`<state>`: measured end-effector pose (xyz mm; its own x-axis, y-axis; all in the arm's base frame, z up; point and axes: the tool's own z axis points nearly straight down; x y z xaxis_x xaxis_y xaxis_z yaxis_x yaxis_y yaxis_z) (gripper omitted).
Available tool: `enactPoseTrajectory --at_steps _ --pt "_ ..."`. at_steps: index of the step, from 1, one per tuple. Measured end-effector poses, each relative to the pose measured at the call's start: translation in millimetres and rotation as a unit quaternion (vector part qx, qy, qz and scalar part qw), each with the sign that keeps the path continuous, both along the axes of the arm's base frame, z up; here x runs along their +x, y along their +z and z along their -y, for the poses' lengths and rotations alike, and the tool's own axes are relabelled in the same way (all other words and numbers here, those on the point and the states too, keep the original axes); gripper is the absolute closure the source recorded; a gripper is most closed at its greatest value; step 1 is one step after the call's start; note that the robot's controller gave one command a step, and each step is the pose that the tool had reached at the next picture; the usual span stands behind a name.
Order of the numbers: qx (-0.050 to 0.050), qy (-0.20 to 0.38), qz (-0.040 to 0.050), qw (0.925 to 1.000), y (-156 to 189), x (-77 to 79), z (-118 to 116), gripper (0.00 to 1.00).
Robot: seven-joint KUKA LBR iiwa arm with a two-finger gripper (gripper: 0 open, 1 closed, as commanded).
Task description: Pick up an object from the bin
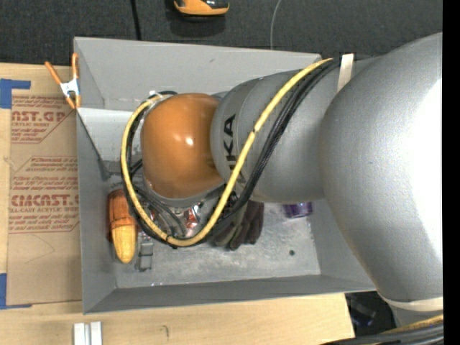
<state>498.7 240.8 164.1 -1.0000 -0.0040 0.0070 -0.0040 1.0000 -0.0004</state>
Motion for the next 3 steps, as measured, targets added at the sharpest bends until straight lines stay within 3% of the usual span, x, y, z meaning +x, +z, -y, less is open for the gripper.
enactPoseTrajectory --at_steps 1,2,3 --pt "0.001 -0.001 0.0035 1.0 4.7 2.1 1.3 0.0" --pt "0.003 -0.031 0.0091 0.9995 -62.4 2.6 2.8 0.0" --pt "0.0 -0.08 0.006 0.9968 -92.8 22.7 25.3 0.0"
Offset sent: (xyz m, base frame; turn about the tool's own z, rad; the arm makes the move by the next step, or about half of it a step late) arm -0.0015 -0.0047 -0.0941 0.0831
